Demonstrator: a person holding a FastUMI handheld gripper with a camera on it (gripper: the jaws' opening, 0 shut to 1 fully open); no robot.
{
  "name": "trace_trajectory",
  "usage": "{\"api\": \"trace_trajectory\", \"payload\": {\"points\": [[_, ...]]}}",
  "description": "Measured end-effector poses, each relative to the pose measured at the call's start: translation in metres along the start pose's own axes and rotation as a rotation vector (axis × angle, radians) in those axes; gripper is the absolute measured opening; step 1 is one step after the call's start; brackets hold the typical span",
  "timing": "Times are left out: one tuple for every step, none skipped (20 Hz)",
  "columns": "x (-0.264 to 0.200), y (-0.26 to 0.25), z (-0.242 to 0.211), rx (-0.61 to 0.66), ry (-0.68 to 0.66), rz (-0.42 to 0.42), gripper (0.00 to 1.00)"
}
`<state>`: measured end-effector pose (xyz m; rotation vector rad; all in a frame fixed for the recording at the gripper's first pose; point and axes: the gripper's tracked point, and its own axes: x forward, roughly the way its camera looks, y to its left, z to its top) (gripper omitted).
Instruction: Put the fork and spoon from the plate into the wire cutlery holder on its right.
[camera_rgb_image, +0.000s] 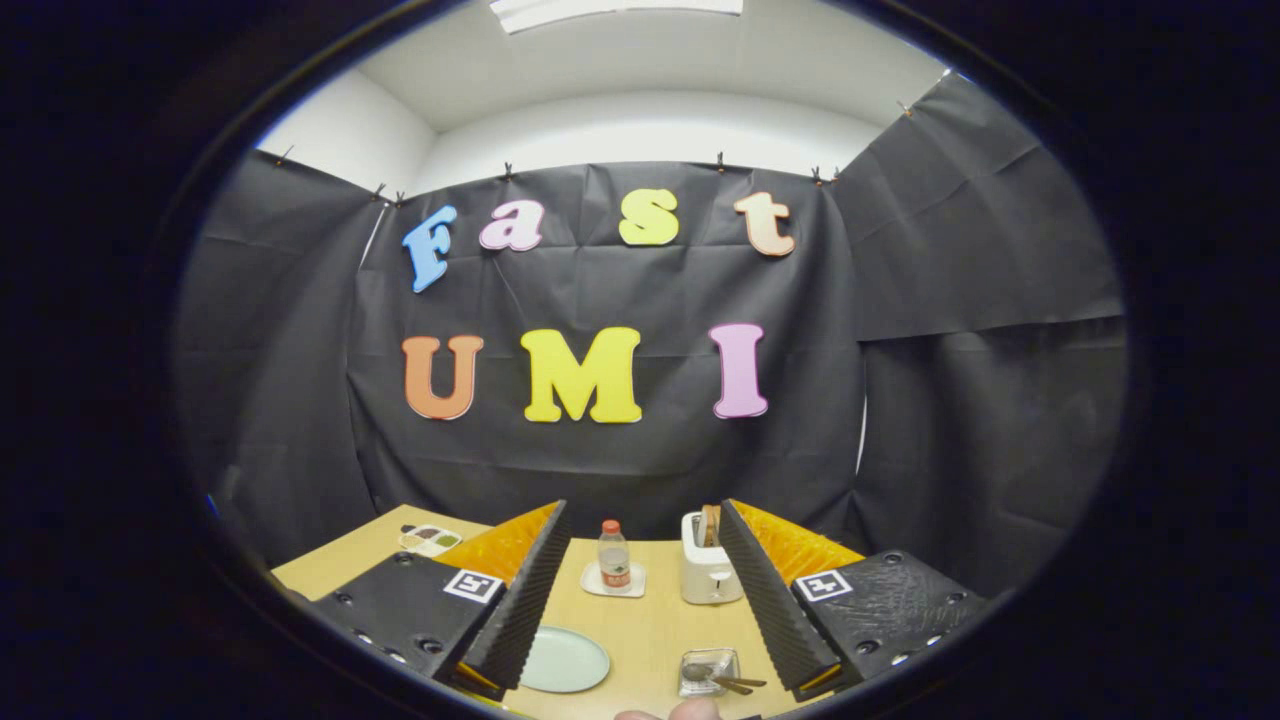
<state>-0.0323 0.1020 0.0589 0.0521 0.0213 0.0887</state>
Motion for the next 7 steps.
{"api": "trace_trajectory", "payload": {"points": [[-0.0004, 0.0007, -0.0013, 0.002, 0.003, 0.002, 0.90], [-0.0010, 0.0025, -0.0011, 0.002, 0.007, 0.006, 0.90], [0.0011, 0.0034, -0.0024, 0.002, 0.008, 0.009, 0.91], [0.0004, 0.0039, -0.0016, 0.001, 0.008, 0.011, 0.91], [0.0003, 0.0039, -0.0013, -0.001, 0.007, 0.011, 0.91], [0.0000, 0.0032, 0.0003, -0.001, 0.005, 0.010, 0.91], [-0.0008, 0.0020, 0.0001, -0.001, 0.004, 0.007, 0.91]]}}
